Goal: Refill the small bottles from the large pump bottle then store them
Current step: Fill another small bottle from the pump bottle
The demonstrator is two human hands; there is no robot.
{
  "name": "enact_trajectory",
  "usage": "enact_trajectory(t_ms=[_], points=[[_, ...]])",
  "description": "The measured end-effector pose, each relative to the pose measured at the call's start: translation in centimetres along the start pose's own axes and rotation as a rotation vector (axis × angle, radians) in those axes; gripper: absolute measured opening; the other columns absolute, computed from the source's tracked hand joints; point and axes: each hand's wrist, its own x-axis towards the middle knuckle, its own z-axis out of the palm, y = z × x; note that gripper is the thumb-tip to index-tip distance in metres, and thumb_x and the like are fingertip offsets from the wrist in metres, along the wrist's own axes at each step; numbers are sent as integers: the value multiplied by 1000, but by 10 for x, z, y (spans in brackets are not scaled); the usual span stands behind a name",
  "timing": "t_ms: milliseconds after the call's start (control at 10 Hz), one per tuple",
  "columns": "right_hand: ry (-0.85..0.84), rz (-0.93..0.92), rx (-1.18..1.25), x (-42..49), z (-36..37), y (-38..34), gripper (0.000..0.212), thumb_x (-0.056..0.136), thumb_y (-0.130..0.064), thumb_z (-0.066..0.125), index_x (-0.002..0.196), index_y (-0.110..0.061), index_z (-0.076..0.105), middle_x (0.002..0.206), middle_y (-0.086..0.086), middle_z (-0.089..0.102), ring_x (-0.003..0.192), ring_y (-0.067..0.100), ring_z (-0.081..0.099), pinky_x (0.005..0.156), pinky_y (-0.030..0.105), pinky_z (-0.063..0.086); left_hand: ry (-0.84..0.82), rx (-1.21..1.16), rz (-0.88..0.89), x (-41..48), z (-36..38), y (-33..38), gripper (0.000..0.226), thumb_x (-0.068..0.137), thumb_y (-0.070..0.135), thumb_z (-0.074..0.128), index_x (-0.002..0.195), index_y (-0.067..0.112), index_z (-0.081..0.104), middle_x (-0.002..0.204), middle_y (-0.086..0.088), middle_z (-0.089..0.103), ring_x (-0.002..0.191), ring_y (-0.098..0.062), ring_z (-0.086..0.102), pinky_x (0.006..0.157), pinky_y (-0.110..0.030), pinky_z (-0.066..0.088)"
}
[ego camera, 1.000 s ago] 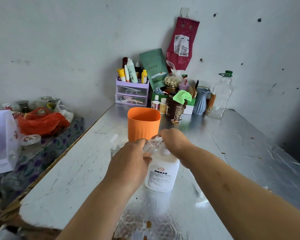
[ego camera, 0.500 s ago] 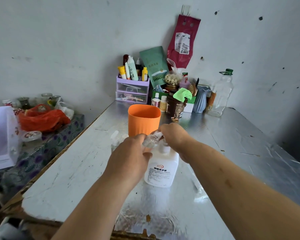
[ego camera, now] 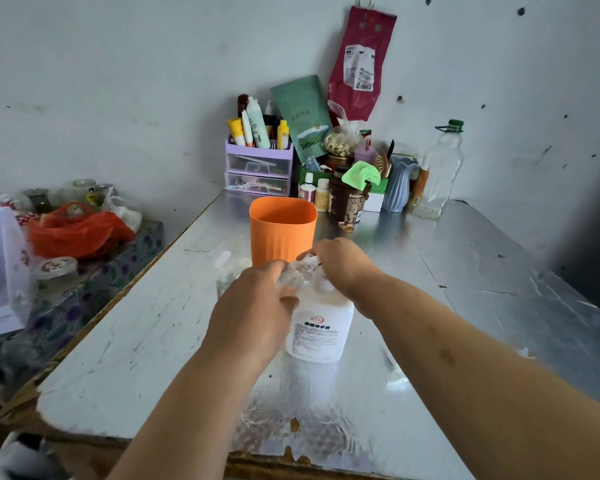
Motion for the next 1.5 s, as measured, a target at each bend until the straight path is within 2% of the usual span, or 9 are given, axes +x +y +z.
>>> enact_trajectory(t_ms=[100,300,600,700,900,1000,1100,1200,1500], points=[[-53,-67,-89,-3,-3,0,39,98,-4,31,62,-19,31,74,9,41,66,21,38,54,22,28,7,-42,-3,-2,-1,3,34,92,30,63,126,32,55,116,7,65,95,-15,63,81,-34,53],[-90,-30,-181,-14,-10,-11,25,91,-10,37,69,-13,49,66,5,44,60,18,37,55,29,27,36,-237,-12,-6,1,2,33,91,28,65,123,35,58,115,9,67,98,-12,63,86,-39,54],[-109,-54,-126,-14,-7,-12,21,93,-11,35,90,-10,55,86,10,52,67,18,42,60,28,33,101,-451,-57,-11,11,-5,40,89,25,68,127,36,58,121,14,65,105,-9,62,87,-34,53],[-108,-29,-121,-11,-7,-10,20,93,-10,35,90,-9,55,87,12,51,67,18,42,58,28,32,118,-490,-68,-13,13,-5,37,89,24,69,123,33,61,113,16,66,97,-4,62,76,-21,49],[-65,-100,-75,-5,-5,-2,41,99,-1,29,60,-16,29,78,13,40,86,22,37,62,30,31,131,-507,-87,-14,17,-8,36,89,25,69,123,32,63,119,12,67,104,-10,64,88,-30,53],[-94,-119,-238,-6,-5,-2,41,99,-3,29,61,-17,28,74,10,39,81,23,38,59,30,32,131,-500,-89,-15,18,-6,36,90,29,68,125,33,61,123,12,66,104,-10,63,93,-35,53],[-111,-105,-217,-9,-7,-1,30,95,-11,34,66,-13,40,69,7,39,64,20,38,58,28,31,116,-508,-97,-17,17,-4,36,90,30,67,125,35,60,124,12,65,107,-11,63,94,-38,54],[-126,-28,-125,-11,-8,-3,14,88,-15,38,78,-16,48,80,10,44,72,21,39,64,32,31,98,-512,-96,-19,14,-3,36,90,31,67,124,38,59,121,15,65,105,-9,63,89,-34,54],[-127,-72,-135,-7,-6,-4,14,87,-13,38,82,-16,51,79,10,46,71,21,39,62,31,29,68,-471,-96,-20,9,-7,44,88,27,70,130,36,57,122,13,67,107,-10,65,92,-42,55]])
